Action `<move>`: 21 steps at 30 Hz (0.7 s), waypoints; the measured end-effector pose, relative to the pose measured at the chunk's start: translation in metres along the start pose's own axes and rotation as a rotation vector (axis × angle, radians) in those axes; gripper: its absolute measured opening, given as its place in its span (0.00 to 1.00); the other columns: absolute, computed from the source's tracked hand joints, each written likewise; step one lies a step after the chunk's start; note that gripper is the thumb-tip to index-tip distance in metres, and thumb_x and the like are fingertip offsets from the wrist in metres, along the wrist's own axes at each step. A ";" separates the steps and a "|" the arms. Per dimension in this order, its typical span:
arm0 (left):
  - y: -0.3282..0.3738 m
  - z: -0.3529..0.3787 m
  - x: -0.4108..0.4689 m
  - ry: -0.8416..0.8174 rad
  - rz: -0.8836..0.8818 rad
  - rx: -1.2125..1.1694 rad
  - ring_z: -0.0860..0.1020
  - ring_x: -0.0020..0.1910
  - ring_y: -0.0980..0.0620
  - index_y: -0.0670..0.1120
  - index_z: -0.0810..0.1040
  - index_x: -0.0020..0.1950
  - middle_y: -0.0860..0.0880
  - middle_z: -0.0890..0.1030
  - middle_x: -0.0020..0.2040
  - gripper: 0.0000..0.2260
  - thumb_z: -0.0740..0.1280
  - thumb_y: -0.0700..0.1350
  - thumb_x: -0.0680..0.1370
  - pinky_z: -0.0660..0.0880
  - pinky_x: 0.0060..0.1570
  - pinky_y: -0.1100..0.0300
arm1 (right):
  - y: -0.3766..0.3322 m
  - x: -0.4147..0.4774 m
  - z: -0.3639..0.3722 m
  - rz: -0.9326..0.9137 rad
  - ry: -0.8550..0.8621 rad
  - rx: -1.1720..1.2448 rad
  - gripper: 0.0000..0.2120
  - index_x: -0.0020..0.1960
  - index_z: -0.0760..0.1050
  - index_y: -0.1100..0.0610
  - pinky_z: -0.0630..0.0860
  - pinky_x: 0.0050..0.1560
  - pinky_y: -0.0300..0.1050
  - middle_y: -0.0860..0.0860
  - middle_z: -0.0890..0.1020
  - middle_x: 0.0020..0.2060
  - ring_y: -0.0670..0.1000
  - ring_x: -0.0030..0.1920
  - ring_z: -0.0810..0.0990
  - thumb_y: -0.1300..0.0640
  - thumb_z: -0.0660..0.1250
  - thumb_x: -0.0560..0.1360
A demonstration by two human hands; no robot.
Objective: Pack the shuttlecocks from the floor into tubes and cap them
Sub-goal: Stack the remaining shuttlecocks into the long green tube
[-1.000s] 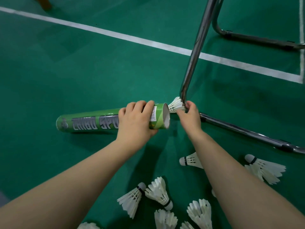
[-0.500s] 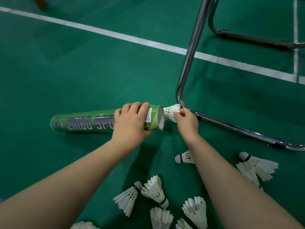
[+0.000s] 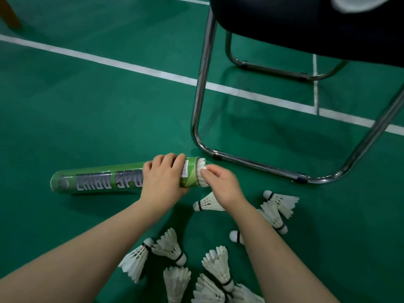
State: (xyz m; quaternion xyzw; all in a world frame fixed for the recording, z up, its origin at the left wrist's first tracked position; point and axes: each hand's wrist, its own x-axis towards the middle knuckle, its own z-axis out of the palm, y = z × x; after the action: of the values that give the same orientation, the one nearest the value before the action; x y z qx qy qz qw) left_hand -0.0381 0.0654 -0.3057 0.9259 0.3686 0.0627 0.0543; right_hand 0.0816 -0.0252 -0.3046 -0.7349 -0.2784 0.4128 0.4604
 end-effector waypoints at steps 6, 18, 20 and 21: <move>0.031 0.002 -0.011 0.051 0.079 0.047 0.77 0.48 0.41 0.45 0.75 0.57 0.45 0.79 0.50 0.34 0.79 0.53 0.55 0.72 0.46 0.47 | -0.005 -0.023 -0.022 0.166 -0.356 0.135 0.10 0.55 0.74 0.51 0.70 0.53 0.38 0.42 0.78 0.45 0.38 0.45 0.75 0.48 0.59 0.79; 0.039 0.009 -0.026 0.029 0.148 0.075 0.78 0.46 0.42 0.47 0.75 0.56 0.46 0.80 0.48 0.37 0.81 0.53 0.50 0.73 0.44 0.48 | 0.022 -0.036 0.000 0.160 0.157 0.490 0.09 0.46 0.79 0.58 0.73 0.40 0.36 0.52 0.81 0.41 0.48 0.41 0.77 0.53 0.64 0.76; 0.033 0.006 -0.021 0.026 0.105 0.075 0.78 0.48 0.41 0.46 0.76 0.57 0.45 0.80 0.50 0.35 0.80 0.53 0.53 0.73 0.46 0.47 | 0.027 -0.035 -0.002 0.112 0.372 0.287 0.09 0.43 0.77 0.55 0.72 0.36 0.35 0.49 0.80 0.37 0.47 0.38 0.77 0.53 0.62 0.77; 0.030 0.005 -0.020 0.028 0.092 0.068 0.77 0.49 0.40 0.46 0.75 0.58 0.45 0.79 0.50 0.34 0.80 0.53 0.55 0.72 0.47 0.47 | 0.034 -0.033 -0.005 0.115 0.422 0.161 0.08 0.44 0.76 0.55 0.72 0.38 0.36 0.47 0.80 0.38 0.47 0.41 0.77 0.52 0.62 0.77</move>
State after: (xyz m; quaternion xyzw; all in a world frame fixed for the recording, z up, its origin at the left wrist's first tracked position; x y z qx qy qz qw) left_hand -0.0315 0.0303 -0.3077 0.9422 0.3283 0.0654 0.0149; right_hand 0.0701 -0.0672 -0.3226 -0.7804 -0.0999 0.2966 0.5413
